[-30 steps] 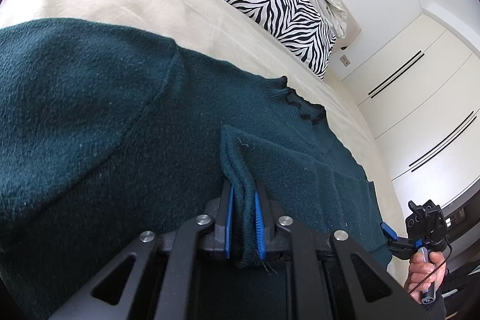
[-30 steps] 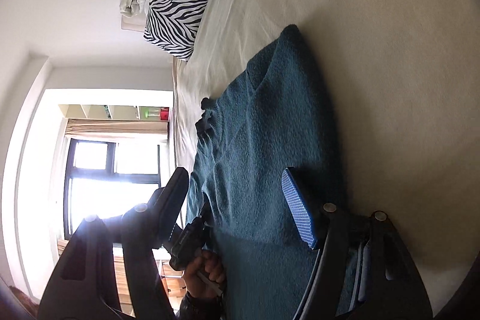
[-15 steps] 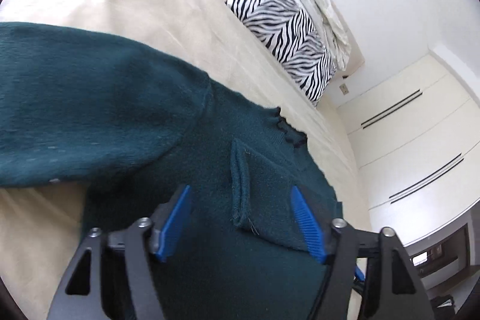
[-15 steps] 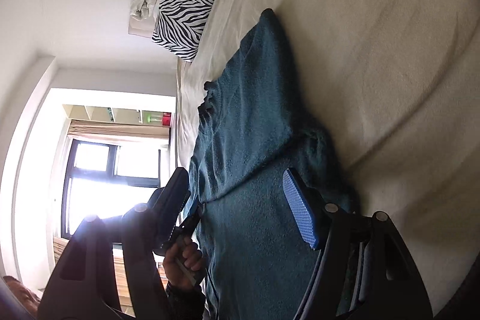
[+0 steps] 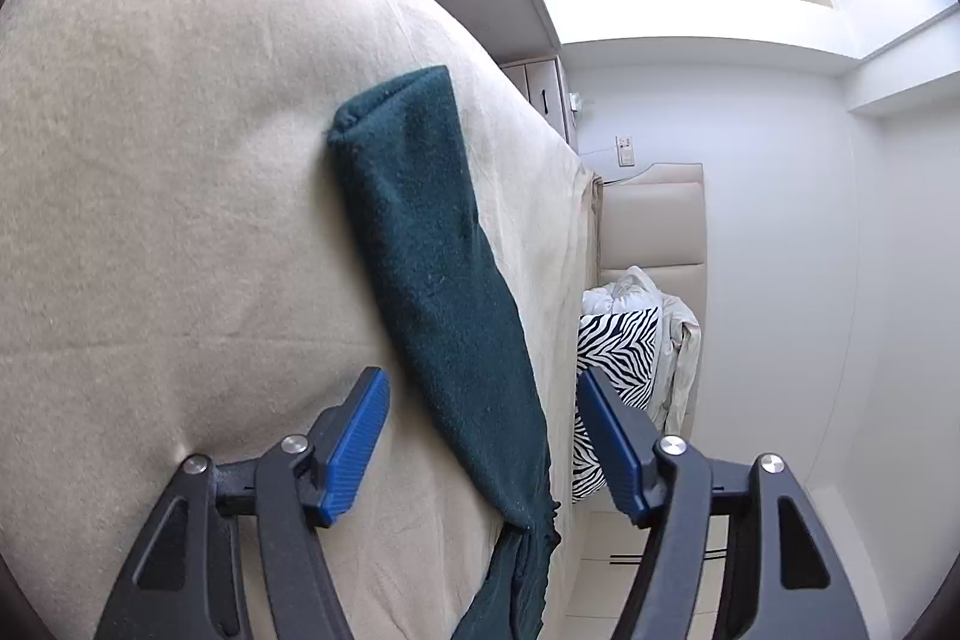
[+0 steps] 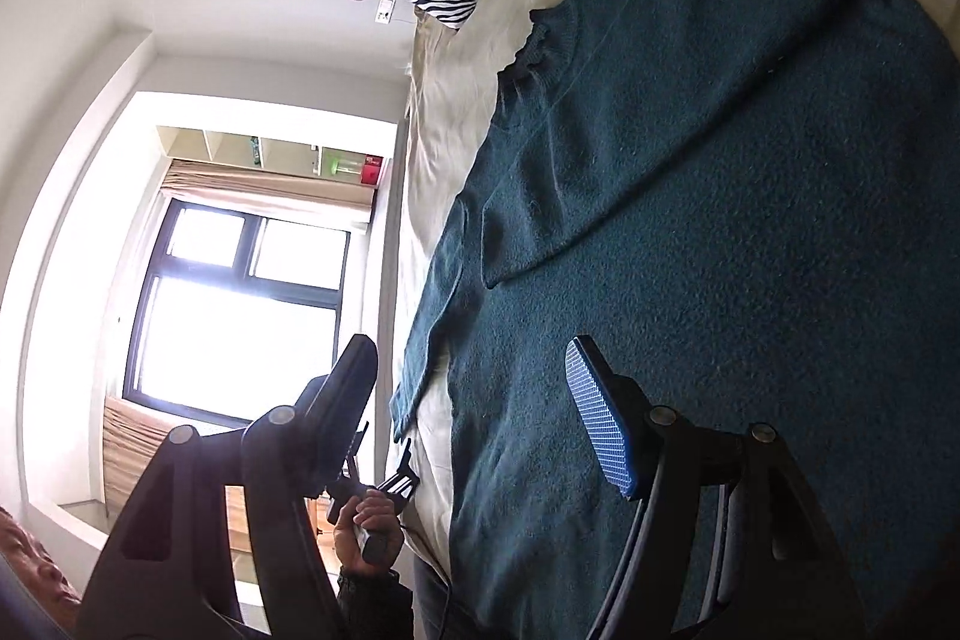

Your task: Fold small clothes

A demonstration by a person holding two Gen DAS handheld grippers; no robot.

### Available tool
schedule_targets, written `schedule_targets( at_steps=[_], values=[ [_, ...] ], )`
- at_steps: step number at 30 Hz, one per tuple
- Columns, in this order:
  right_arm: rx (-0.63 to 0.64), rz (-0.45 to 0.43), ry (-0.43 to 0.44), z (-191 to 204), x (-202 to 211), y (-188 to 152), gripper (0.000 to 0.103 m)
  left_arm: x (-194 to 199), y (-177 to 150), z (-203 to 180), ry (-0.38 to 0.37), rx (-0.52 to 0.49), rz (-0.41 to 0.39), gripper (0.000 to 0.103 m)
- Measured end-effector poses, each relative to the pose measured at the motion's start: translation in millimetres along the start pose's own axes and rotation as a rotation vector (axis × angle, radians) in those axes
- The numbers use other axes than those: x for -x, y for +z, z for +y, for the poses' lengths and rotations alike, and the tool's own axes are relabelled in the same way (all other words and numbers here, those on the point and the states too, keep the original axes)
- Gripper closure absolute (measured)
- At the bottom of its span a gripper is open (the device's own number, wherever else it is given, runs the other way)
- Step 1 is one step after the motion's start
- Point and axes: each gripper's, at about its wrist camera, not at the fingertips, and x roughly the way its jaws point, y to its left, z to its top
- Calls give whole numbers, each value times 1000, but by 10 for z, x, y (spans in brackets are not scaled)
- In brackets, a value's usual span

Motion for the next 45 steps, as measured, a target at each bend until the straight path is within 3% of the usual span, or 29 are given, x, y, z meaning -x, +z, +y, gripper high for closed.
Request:
schedule_targets(
  at_steps=[2, 5, 9, 13, 16, 19, 21, 23, 25, 28, 30, 33, 38, 45],
  values=[
    [5, 15, -1, 68, -92, -92, 38, -4, 123, 26, 0, 30, -45, 35],
    [13, 21, -8, 165, -167, -188, 38, -60, 264, 151, 3, 118, -112, 46],
    [30, 2, -12, 266, -120, -246, 38, -178, 376, 211, 33, 187, -156, 67],
    [36, -13, -26, 272, -33, -257, 38, -293, 439, 55, 85, 136, -151, 90],
    [45, -18, -41, 258, -25, -252, 38, -463, 271, -346, 106, -22, -107, 95],
    [35, -24, -35, 217, -30, -241, 38, -703, -204, -994, 128, -312, -33, 95],
    [23, -25, -28, 189, -52, -221, 38, -930, -755, -1408, 153, -555, 39, 95],
    [17, -26, -32, 173, -96, -191, 38, -1154, -1509, -1666, 207, -827, 108, 94],
    [10, -21, -38, 165, -174, -153, 38, -1358, -2206, -1714, 259, -1037, 167, 92],
    [2, -3, -54, 169, -364, -81, 38, -1564, -3006, -1482, 337, -1231, 240, 91],
    [-6, 27, -59, 188, -542, -31, 38, -1618, -3204, -1281, 370, -1296, 248, 90],
    [-9, 85, -59, 244, -852, 36, 38, -1576, -3213, -1055, 390, -1317, 272, 86],
    [-37, 204, -53, 301, -1485, 80, 38, -1408, -3055, -990, 376, -1296, 266, 83],
    [-92, 359, -63, 321, -2248, 6, 38, -1403, -3107, -1006, 373, -1321, 247, 80]
  ],
)
